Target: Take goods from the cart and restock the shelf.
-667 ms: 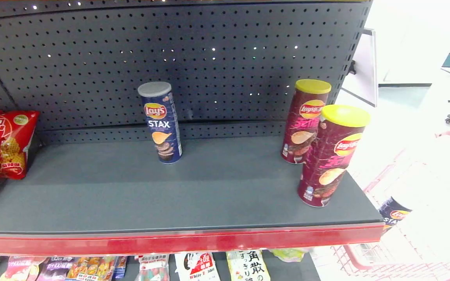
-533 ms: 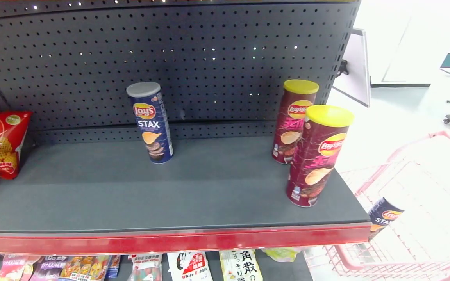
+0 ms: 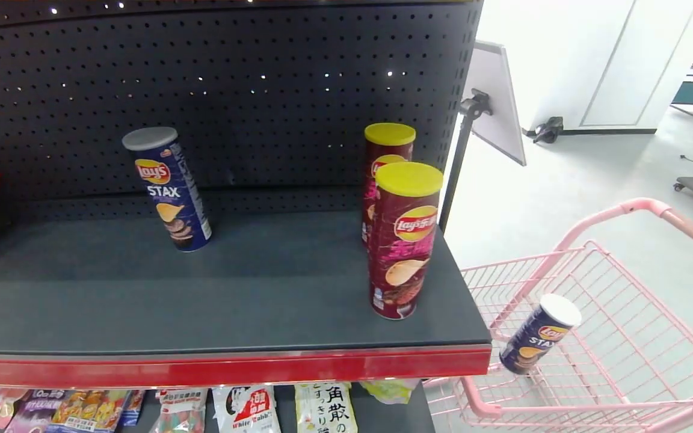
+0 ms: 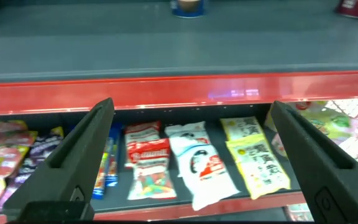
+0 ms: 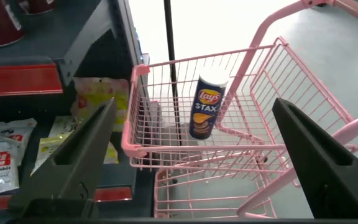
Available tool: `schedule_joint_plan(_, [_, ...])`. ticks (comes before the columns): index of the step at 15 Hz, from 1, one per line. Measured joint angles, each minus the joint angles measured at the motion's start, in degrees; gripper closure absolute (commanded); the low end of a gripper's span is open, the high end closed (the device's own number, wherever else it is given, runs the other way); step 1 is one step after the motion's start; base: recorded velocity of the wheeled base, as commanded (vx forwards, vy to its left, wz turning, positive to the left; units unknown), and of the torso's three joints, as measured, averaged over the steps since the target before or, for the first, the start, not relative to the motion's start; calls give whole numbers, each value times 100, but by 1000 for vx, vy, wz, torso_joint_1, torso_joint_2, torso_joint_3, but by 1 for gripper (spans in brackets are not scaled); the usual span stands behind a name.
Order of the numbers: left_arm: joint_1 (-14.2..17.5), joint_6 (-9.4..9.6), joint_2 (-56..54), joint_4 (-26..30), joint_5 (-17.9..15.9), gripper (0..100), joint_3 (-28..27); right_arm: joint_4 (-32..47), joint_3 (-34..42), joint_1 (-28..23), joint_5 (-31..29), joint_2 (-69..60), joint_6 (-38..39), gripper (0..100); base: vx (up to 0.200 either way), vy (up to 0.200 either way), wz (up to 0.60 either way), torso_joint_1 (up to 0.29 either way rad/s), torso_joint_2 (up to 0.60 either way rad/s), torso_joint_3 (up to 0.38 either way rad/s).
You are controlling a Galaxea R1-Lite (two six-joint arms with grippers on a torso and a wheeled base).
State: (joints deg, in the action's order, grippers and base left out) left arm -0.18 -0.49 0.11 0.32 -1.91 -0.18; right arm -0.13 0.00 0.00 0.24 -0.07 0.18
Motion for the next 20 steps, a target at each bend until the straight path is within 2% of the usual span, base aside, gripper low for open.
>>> schedule_joint_plan(4, [0, -2, 0, -2, -2, 0, 0, -2, 0, 0, -2, 0, 0, 0, 0, -200, 0, 2, 0, 2])
schedule_joint_plan(20, [0, -13, 0, 1, -2, 0, 0, -2, 0, 0, 5, 0, -9, 0, 0, 0, 0, 0, 0, 0])
